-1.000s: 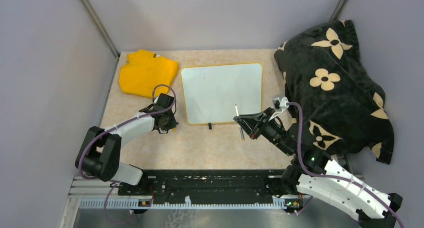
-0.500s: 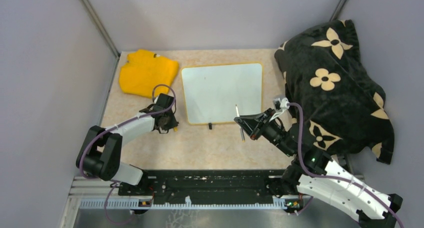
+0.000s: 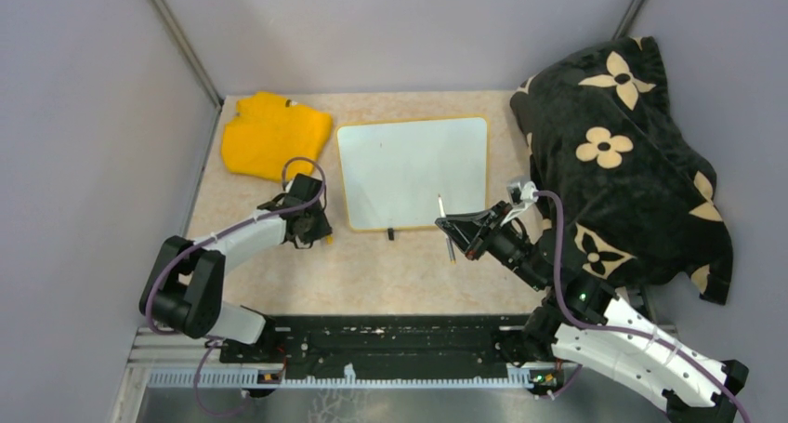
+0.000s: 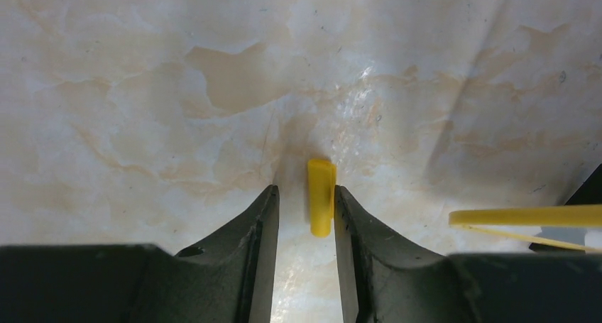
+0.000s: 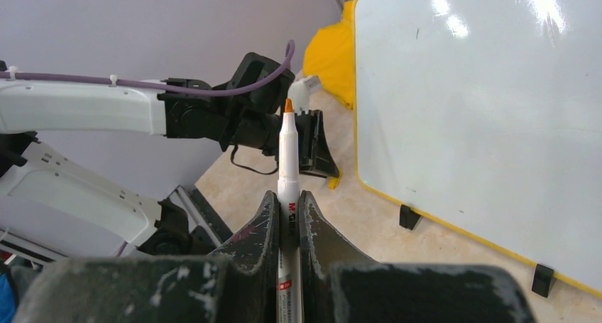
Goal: Write a sentence on the whiteboard
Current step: Place the pen cap at the center of the board, then write a sentence on the whiteboard.
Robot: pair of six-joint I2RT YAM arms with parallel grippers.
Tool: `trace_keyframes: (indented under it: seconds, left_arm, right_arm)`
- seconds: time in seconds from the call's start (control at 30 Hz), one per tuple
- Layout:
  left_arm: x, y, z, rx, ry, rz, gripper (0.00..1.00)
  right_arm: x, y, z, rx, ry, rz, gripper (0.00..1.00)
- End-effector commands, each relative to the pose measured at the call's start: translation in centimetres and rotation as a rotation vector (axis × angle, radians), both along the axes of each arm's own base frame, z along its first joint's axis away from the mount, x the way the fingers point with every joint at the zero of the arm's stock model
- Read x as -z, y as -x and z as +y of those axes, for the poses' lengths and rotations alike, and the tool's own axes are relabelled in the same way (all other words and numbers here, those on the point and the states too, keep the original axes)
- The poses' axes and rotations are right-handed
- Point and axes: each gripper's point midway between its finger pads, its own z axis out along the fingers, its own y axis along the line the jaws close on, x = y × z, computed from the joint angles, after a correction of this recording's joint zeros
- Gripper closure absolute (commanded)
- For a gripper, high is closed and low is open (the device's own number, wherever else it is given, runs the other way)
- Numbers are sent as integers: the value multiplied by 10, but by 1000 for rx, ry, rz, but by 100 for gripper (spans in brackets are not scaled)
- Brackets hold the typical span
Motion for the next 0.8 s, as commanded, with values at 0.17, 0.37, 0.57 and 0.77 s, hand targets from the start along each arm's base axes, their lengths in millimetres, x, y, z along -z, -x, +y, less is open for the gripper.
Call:
trace_keyframes:
  seconds: [0.17, 0.37, 0.57, 0.77]
  left_arm:
    - [-73, 6, -7, 36, 97, -108, 37]
    - [-178, 7, -49, 324, 299, -408, 27]
    - [-266, 36, -75, 614, 439, -826, 23]
    - [-308, 101, -116, 984, 763, -923, 20]
  right_arm:
    - [-14, 1, 0, -2, -37, -23, 100]
    - [-14, 0, 1, -7, 12, -35, 100]
    - [-23, 9, 19, -114, 43, -84, 100]
    - [-35, 22, 45, -269, 45, -141, 100]
